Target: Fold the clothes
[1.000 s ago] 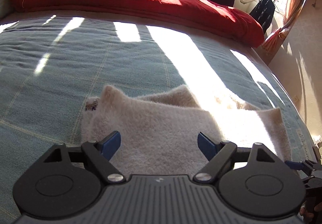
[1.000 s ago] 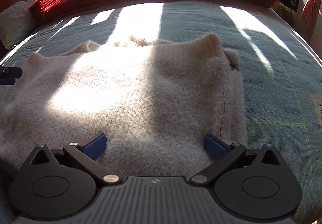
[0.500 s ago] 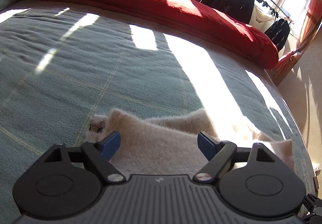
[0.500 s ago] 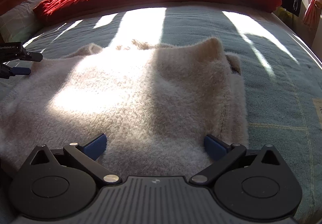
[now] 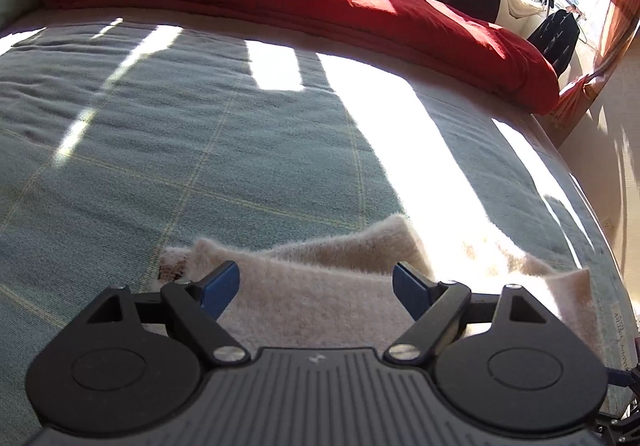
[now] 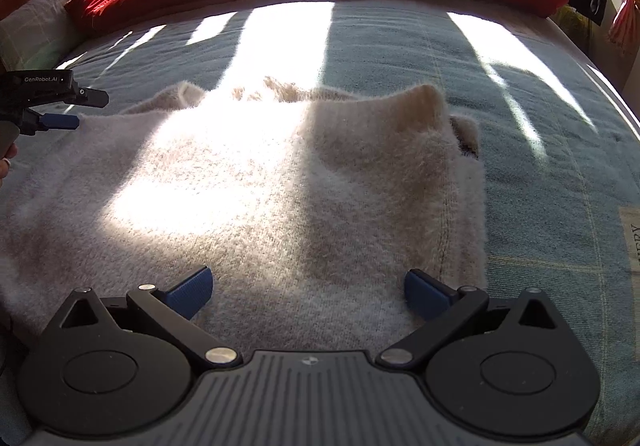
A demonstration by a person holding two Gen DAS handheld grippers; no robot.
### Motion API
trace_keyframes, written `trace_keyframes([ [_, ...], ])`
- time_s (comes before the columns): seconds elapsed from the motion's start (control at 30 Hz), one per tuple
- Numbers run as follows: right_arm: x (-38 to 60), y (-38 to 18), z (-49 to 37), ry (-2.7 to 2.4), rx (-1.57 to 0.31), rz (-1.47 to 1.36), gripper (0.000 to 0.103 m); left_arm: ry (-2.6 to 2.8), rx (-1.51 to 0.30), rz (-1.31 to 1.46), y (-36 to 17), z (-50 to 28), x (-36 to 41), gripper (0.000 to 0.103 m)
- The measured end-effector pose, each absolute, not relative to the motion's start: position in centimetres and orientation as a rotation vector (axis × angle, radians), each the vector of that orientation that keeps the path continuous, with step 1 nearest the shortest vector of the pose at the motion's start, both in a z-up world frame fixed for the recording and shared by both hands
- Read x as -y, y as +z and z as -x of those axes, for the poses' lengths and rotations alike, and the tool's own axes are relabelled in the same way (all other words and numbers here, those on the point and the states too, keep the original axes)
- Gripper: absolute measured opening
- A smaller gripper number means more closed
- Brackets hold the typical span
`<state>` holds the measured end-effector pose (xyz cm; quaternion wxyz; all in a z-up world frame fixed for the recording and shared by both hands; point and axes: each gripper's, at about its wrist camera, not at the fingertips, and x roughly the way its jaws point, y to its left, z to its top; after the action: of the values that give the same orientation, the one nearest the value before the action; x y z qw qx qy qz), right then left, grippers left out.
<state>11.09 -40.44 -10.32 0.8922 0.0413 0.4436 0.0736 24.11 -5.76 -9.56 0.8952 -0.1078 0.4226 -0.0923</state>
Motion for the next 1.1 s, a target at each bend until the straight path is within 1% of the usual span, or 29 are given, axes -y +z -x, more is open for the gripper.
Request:
trace_keyframes([
  [0.13,42.0,-7.9,-13.3,0.139,-0.8,-0.167,0.103,-0.231,-0.885,0.183,-9.3,-23.1,6.9,0.084],
  [0.2,42.4,-7.6,-15.0,0.125,-0.776,-0.188,0.103,-0.238,-0.905,0.158,-9.9,-23.0,7.4,0.084],
  [0.37,42.6,-9.5,-18.6,0.149,-0.79,-0.232,0.103,-0.224,-0.951,0.138,-11.7,-23.7,7.2,0.084],
  [0.53,42.6,-12.4,-19.9,0.121,-0.82,-0.187,0.103,-0.217,-0.966,0.159,-12.8,-24.6,6.2,0.085],
  [0.6,42.5,-13.0,-19.9,0.129,-0.808,-0.17,0.103,-0.221,-0.964,0.168,-13.1,-25.1,6.1,0.087],
  [0.63,42.3,-13.0,-20.0,0.132,-0.811,-0.151,0.103,-0.225,-0.964,0.168,-13.2,-25.4,6.2,0.091],
  [0.77,41.9,-11.6,-20.6,0.134,-0.839,-0.144,0.103,-0.241,-0.931,0.154,-11.8,-25.7,7.1,0.091],
  [0.87,41.7,-9.3,-21.0,0.225,-0.792,-0.202,0.103,-0.394,-0.904,0.237,-10.6,-26.3,8.3,0.092],
  [1.0,40.2,-9.0,-23.9,0.389,-0.816,-0.254,0.103,-0.55,-0.968,0.335,-12.0,-29.3,10.5,0.092],
  [1.1,38.7,-10.6,-26.3,0.488,-0.888,-0.193,0.103,-0.562,-1.067,0.356,-14.5,-32.1,11.4,0.092],
])
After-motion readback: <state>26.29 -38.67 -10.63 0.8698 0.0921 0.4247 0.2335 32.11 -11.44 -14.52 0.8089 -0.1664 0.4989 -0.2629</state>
